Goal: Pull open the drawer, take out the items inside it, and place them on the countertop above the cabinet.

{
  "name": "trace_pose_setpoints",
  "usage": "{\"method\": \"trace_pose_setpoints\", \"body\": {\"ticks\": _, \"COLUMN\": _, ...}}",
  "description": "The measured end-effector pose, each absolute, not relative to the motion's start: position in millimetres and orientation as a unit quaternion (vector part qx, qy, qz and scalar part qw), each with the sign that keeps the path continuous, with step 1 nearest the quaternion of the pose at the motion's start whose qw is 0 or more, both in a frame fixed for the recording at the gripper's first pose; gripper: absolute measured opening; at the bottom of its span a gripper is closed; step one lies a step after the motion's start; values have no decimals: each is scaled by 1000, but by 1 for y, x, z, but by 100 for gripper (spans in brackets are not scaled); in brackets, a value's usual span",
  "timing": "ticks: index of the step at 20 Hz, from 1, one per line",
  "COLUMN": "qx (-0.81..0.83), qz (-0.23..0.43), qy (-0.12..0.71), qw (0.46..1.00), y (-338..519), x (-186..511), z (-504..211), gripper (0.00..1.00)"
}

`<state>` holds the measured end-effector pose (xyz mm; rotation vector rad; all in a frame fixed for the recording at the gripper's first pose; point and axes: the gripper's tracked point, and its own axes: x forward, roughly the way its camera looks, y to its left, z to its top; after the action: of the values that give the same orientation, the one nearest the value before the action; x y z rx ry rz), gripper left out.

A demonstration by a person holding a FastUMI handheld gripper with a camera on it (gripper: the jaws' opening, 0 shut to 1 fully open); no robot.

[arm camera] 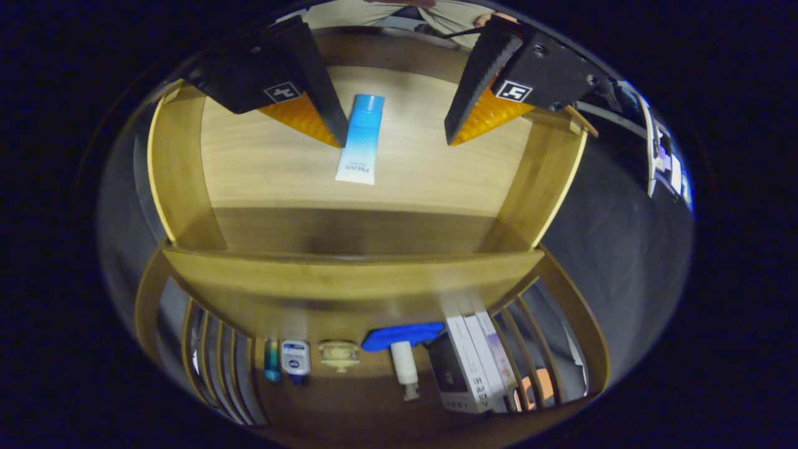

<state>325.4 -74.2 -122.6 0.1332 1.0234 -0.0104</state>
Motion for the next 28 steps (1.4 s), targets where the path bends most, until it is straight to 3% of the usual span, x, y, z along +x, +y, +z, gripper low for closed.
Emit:
{"method": "trace_pose_setpoints", "body": {"ticks": 10, "qx": 76, "qz": -70, "qy": 613, "qw": 784, "y": -90, "x": 320, "z": -182, "gripper": 91}}
{"method": "trace_pose_setpoints", "body": {"ticks": 20, "qx": 52, "qz": -96, "qy": 618, "qw": 778, "y": -99, "x": 323, "z": -195, "gripper": 46}}
{"method": "trace_pose_setpoints", "body": {"ticks": 28, "qx": 73, "qz": -53, "qy": 581, "qw": 809, "y": -85, "x": 321, "z": -138, "gripper": 40}}
